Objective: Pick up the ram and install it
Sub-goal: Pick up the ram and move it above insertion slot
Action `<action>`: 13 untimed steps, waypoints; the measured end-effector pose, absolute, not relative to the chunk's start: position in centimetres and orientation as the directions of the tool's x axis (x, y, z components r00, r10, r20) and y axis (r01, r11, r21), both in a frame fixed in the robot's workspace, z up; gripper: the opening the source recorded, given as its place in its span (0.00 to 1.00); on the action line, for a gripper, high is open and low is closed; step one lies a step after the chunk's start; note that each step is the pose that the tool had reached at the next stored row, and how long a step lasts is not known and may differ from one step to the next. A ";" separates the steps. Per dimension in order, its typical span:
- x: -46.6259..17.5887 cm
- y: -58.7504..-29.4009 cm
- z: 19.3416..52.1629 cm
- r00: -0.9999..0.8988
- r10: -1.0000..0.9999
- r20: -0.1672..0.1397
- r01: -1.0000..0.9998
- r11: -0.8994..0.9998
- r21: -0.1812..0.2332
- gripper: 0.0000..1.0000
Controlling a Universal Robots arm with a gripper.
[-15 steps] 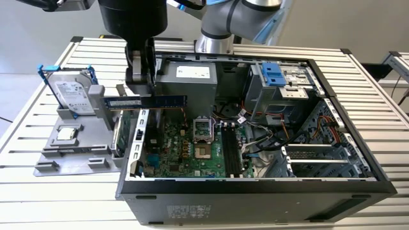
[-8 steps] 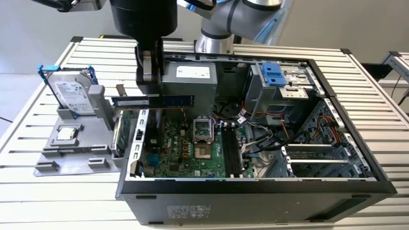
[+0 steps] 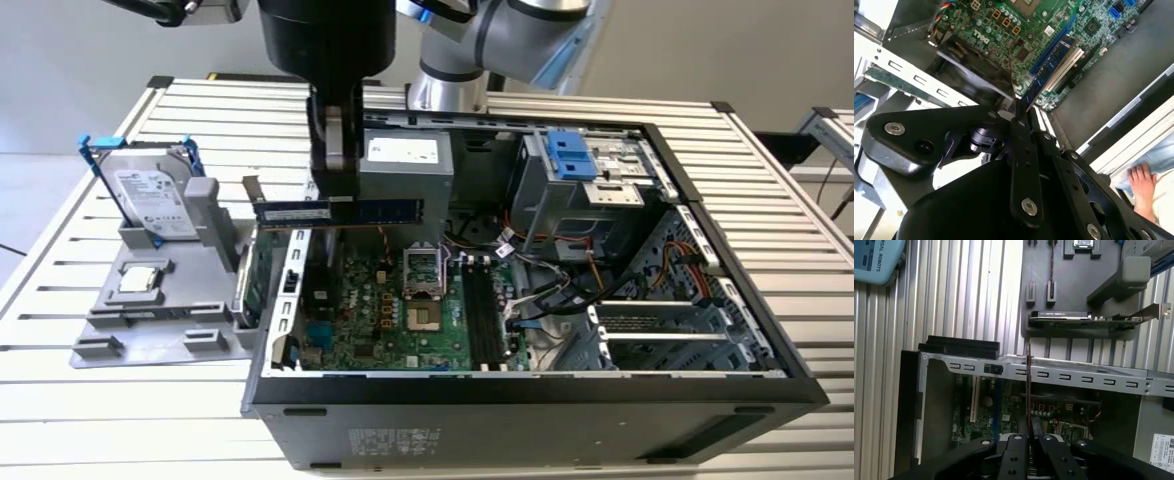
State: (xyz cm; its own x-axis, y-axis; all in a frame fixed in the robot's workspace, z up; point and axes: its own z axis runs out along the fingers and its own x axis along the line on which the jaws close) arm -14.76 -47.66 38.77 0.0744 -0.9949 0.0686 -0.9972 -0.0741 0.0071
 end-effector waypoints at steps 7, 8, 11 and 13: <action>-13.6 -47.6 38.8 0.067 -0.995 0.069 -0.998 -0.066 0.007 0.00; -13.4 -47.6 38.8 0.063 -0.996 0.069 -0.998 -0.062 0.007 0.00; -13.1 -47.6 38.8 0.048 -0.996 0.069 -0.999 -0.048 0.007 0.00; -12.9 -47.6 38.8 0.036 -0.997 0.069 -0.999 -0.036 0.007 0.00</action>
